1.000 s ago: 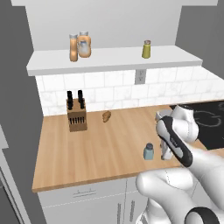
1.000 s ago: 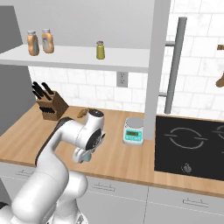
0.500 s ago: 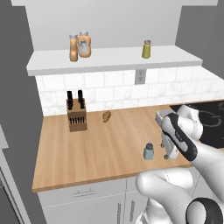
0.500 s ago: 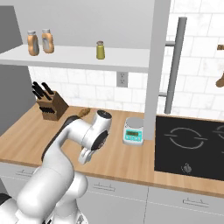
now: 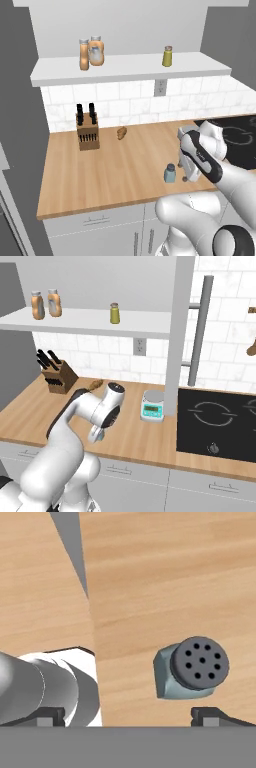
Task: Put the shaker and condiment bottle from the counter next to their counterparts in the cabinet.
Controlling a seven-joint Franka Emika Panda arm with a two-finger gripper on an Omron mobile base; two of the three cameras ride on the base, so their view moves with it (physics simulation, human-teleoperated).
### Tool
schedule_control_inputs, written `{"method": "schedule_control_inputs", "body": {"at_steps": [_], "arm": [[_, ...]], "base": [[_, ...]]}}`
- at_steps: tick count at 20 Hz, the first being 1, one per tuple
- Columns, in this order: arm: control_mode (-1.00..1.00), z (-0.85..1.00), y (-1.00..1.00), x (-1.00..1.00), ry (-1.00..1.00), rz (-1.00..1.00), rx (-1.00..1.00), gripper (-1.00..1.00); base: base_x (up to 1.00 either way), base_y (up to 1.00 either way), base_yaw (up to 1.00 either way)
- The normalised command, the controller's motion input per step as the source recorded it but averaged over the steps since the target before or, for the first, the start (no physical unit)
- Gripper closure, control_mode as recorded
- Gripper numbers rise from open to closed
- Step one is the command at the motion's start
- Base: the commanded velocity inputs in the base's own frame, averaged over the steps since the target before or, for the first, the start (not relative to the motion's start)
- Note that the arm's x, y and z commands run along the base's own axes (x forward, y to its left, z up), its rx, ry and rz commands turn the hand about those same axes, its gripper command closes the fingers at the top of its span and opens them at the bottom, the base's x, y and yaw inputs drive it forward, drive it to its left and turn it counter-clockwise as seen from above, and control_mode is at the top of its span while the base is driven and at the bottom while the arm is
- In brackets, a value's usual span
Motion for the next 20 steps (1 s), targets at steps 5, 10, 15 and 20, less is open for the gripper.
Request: {"method": "schedule_control_inputs", "body": {"at_steps": [5, 10, 15, 20], "arm": [[-1.00, -0.02, 0.00, 0.43, -0.04, 0.03, 0.14, -1.00], [-1.00, -0.14, 0.00, 0.20, -0.01, 0.07, 0.12, -1.00], [-1.00, -0.14, 0.00, 0.05, 0.00, 0.04, 0.05, -1.00], [-1.00, -0.02, 0.00, 0.16, -0.04, 0.00, 0.01, -1.00]], "base": [[0.00, 0.00, 0.00], [0.00, 0.00, 0.00], [0.00, 0.00, 0.00], [0.00, 0.00, 0.00]]}}
